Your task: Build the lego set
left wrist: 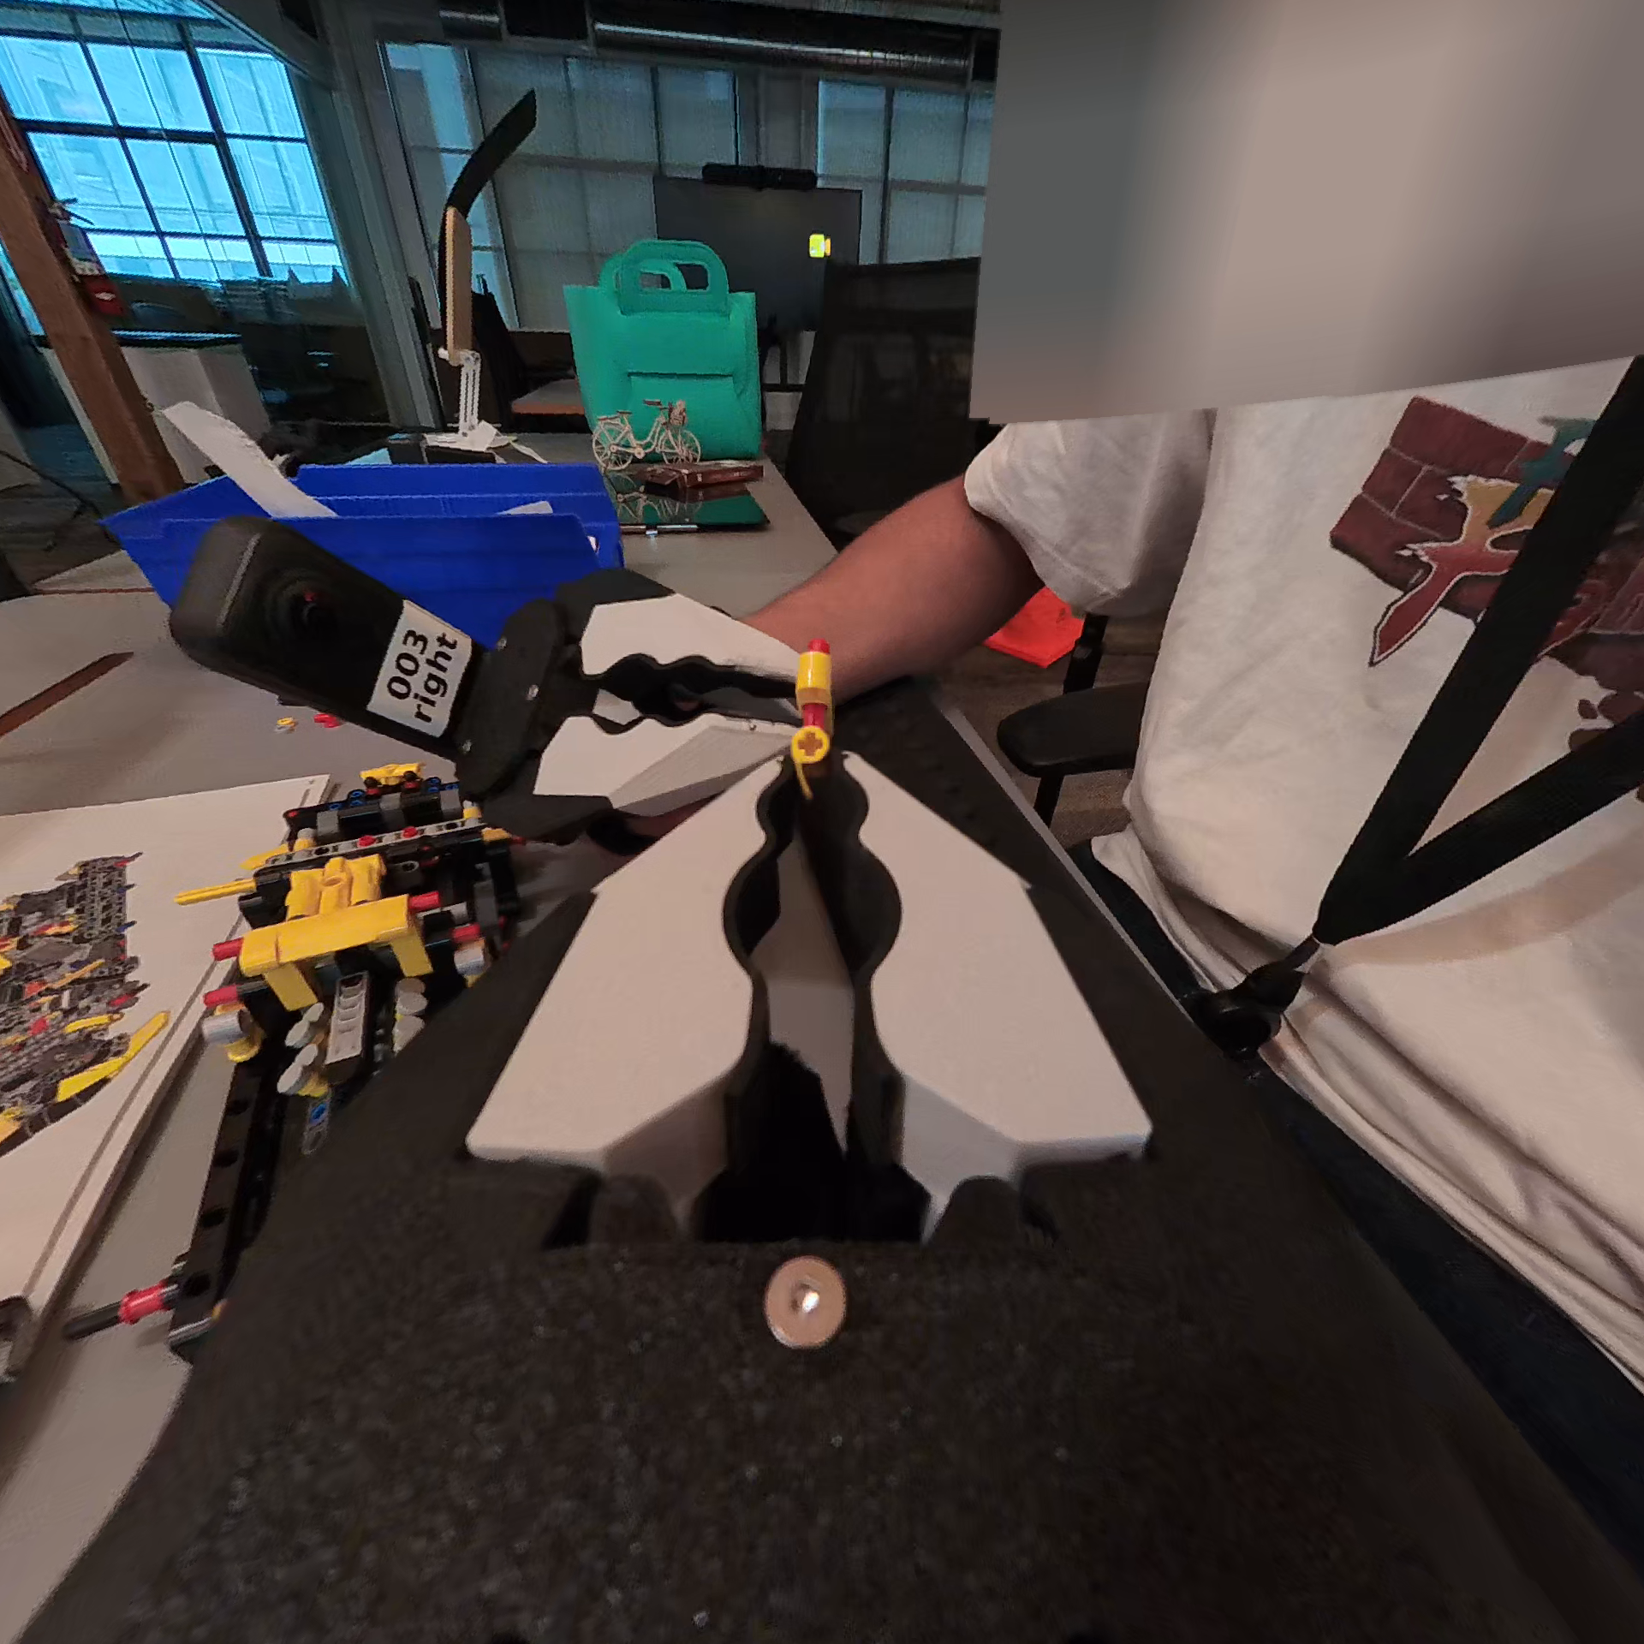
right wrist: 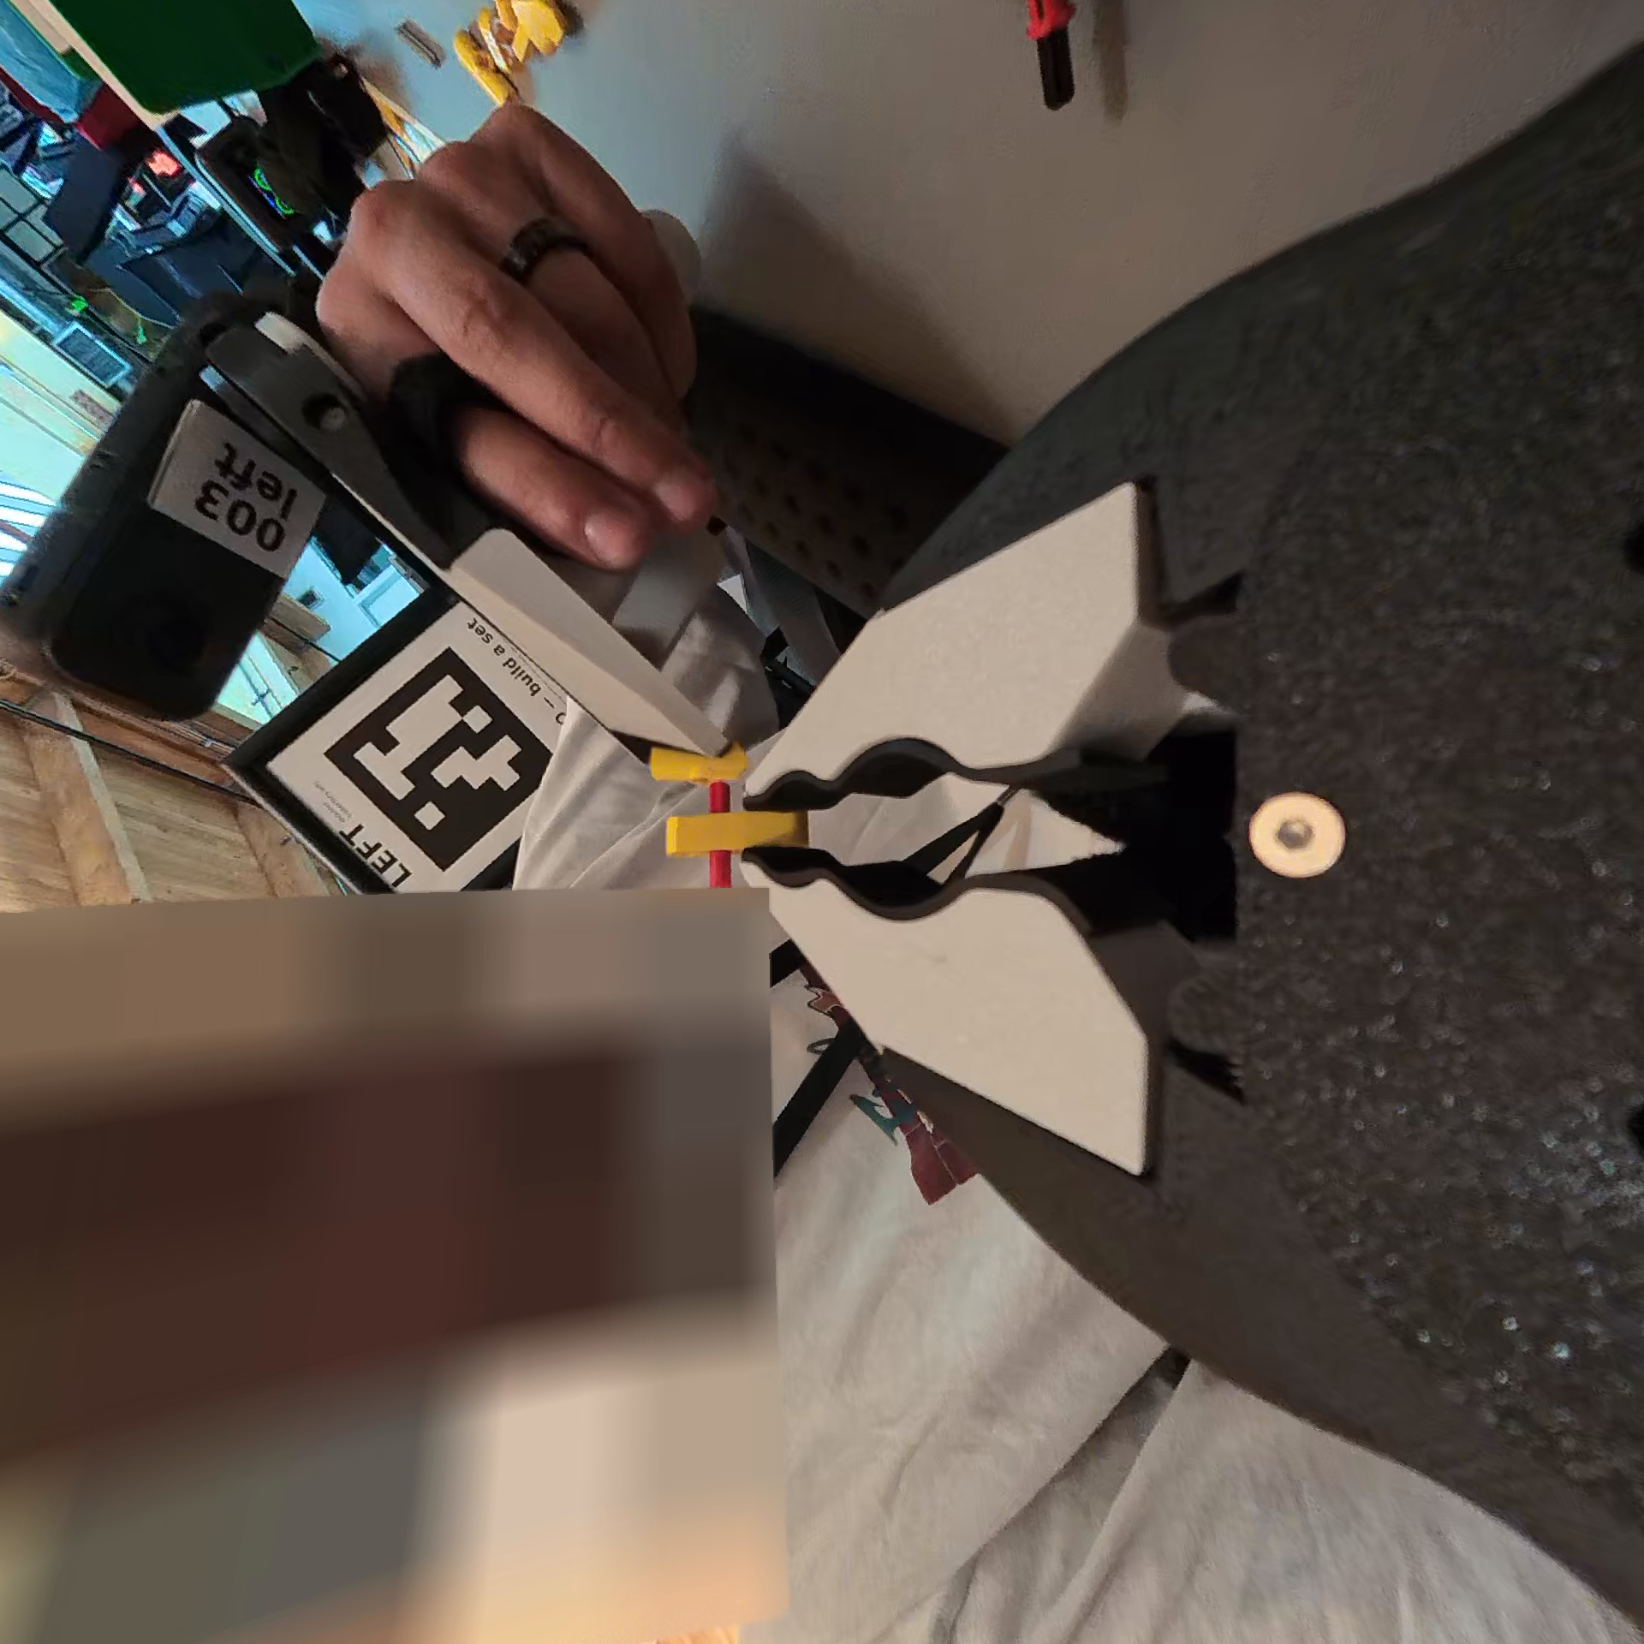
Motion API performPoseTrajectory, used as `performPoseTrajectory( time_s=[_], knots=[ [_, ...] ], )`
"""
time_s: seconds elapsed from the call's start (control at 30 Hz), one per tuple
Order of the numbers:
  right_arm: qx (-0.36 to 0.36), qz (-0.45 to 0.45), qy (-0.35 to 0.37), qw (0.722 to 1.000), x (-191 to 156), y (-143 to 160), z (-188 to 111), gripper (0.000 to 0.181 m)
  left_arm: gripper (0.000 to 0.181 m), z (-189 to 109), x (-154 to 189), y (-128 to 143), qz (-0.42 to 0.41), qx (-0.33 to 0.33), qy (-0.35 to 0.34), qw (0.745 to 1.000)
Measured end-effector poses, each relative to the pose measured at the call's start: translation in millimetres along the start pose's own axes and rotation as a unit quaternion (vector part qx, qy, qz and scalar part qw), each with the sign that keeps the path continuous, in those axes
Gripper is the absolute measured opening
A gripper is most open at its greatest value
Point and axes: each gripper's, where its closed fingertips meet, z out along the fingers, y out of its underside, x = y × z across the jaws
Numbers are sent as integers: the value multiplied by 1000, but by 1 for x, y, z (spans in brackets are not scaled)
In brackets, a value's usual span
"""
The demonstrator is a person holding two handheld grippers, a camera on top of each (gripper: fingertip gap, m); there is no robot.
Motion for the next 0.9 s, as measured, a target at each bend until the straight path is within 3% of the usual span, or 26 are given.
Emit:
performPoseTrajectory(
  time_s=[0.5, 0.9],
  knots=[
    [-4, 14, 11, 1000, 5, 3, -2, 6, 7, 2, 0, 8, 5, -24, 0, 1000],
    [-19, 33, 9, 999, 7, 9, 0, 6, 7, 1, 4, 12, -42, -36, 30, 998]
  ],
)
